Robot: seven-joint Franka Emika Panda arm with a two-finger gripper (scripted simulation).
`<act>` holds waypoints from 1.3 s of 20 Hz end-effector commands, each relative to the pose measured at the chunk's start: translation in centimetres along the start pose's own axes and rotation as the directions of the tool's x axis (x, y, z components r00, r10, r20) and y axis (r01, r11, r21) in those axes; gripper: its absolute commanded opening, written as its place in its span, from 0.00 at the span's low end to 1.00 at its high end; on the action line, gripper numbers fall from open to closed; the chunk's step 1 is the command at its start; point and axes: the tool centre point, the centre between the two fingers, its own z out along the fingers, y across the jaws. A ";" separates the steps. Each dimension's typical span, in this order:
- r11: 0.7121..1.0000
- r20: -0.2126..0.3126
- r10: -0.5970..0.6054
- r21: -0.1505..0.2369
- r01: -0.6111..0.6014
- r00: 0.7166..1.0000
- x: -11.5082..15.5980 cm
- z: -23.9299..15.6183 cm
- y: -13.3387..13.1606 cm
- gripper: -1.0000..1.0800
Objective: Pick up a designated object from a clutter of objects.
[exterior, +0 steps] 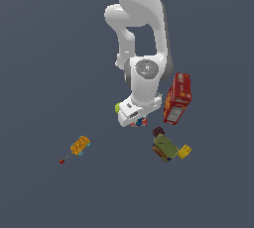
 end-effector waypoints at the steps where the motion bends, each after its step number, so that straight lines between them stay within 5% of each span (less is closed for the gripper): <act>1: 1.000 -0.001 0.000 -0.001 0.000 1.000 -1.0 -1.6 0.2 0.00; 26: 1.000 -0.003 0.000 0.003 0.000 1.000 -13.2 -22.5 3.2 0.00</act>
